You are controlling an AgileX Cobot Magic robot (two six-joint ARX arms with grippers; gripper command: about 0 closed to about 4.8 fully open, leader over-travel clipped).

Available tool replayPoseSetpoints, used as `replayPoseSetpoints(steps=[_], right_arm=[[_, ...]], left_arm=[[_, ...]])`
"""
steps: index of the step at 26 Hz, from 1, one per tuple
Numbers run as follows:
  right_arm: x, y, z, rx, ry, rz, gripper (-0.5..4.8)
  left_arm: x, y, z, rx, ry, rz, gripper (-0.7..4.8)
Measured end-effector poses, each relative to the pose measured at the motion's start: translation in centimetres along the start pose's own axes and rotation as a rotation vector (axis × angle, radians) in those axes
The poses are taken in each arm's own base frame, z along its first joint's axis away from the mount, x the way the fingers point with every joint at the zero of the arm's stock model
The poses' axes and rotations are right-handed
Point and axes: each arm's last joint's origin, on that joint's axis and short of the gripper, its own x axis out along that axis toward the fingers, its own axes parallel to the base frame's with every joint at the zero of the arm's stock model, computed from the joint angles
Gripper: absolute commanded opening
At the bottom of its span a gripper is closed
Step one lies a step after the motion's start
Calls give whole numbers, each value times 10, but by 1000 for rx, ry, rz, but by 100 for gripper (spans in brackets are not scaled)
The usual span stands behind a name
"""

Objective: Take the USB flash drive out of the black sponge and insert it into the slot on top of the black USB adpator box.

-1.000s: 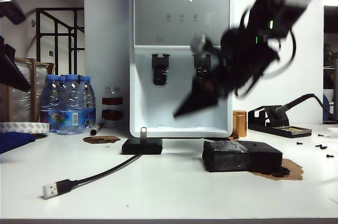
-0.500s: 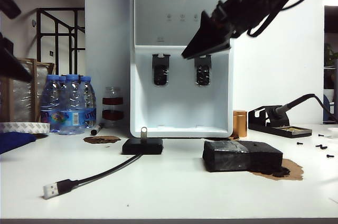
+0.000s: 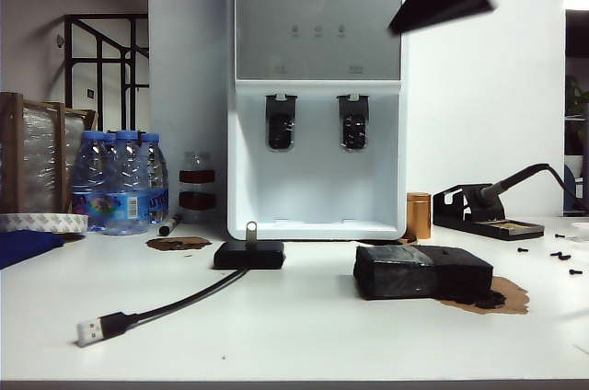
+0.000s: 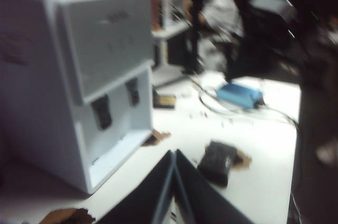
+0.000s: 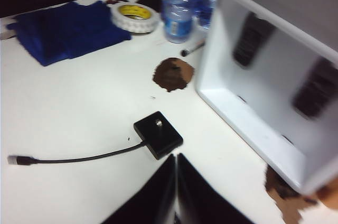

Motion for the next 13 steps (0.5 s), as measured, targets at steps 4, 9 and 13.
replayPoseSetpoints(steps=[4, 9, 13], right_arm=[[-37, 13, 10, 9, -83, -95, 20], [-85, 34, 14, 20, -141, -167, 15], [-121, 54, 10, 11, -169, -194, -5]], left_arm=[[-31, -39, 19, -86, -12, 154, -4], [-49, -76, 34, -164, -31, 321, -4], [-49, -101, 43, -184, -8, 403, -4]])
